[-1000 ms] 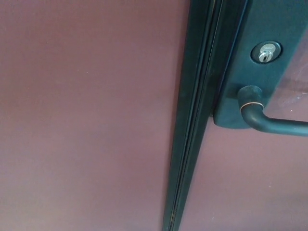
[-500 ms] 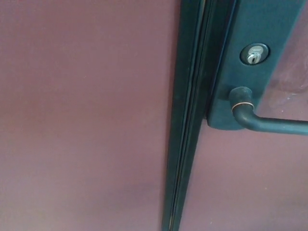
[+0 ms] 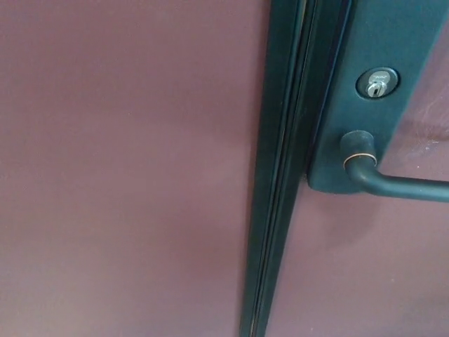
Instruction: The robot walks towards the door handle and put its right hand on it and twist the handle
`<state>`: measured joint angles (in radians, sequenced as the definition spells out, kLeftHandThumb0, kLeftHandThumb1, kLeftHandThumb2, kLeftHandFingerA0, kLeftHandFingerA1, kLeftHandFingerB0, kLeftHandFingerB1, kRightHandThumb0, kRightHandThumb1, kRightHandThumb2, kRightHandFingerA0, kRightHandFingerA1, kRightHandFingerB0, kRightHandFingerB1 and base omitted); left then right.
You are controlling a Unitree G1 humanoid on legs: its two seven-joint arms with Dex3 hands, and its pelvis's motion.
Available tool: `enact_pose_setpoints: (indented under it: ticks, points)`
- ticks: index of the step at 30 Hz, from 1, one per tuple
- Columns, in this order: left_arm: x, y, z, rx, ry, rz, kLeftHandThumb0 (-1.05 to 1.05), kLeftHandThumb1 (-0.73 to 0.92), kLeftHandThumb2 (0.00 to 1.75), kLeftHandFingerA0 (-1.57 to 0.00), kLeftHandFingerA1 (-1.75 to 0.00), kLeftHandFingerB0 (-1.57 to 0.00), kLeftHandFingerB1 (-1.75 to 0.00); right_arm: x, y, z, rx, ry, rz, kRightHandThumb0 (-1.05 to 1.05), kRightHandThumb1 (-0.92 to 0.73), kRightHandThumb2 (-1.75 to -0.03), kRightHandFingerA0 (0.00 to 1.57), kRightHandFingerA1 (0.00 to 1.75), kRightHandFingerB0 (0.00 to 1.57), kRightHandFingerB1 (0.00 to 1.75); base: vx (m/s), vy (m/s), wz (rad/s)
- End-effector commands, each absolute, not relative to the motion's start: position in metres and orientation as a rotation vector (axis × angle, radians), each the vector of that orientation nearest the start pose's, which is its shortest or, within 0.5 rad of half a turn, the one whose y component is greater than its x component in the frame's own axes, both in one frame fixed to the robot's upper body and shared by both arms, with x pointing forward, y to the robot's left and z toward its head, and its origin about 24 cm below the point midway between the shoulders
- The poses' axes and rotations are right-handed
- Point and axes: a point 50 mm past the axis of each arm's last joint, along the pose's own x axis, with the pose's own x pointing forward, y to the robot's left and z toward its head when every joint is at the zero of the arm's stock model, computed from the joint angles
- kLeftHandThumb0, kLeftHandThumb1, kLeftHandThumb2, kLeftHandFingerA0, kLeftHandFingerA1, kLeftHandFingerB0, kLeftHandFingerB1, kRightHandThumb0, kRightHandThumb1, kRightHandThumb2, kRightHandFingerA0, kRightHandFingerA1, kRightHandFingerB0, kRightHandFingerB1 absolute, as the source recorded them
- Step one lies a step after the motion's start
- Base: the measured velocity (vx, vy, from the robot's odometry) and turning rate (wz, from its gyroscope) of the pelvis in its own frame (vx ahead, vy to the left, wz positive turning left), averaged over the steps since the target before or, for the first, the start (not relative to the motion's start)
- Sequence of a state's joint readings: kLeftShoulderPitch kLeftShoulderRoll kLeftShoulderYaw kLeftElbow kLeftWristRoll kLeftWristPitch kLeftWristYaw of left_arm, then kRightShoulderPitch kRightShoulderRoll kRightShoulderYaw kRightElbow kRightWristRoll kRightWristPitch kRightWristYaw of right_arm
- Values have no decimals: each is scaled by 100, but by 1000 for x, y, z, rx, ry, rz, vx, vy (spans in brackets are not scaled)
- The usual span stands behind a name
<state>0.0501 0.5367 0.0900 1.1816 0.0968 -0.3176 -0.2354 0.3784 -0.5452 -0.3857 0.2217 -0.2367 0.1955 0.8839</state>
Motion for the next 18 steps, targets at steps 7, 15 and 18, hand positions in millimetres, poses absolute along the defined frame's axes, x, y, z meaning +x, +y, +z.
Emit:
enact_pose_setpoints:
  ticks: [7, 15, 18]
  points:
    - [106, 336, -105, 440, 955, -19, -21, 59, 57, -42, -39, -35, -35, 132, -291, -121, -560, 1271, 373, -73, -53, -85, 25, 49, 7, 36, 0, 0, 0]
    - [107, 332, -108, 430, 964, -18, -21, 59, 58, -43, -40, -35, -36, 131, -264, -140, -579, 1432, 408, -69, -75, -63, 27, 37, 24, 29, 0, 0, 0]
    - [111, 333, -106, 432, 953, -17, -21, 59, 59, -44, -41, -35, -36, 123, -256, -147, -578, 1433, 399, -66, -77, -64, 28, 37, 27, 29, 0, 0, 0]
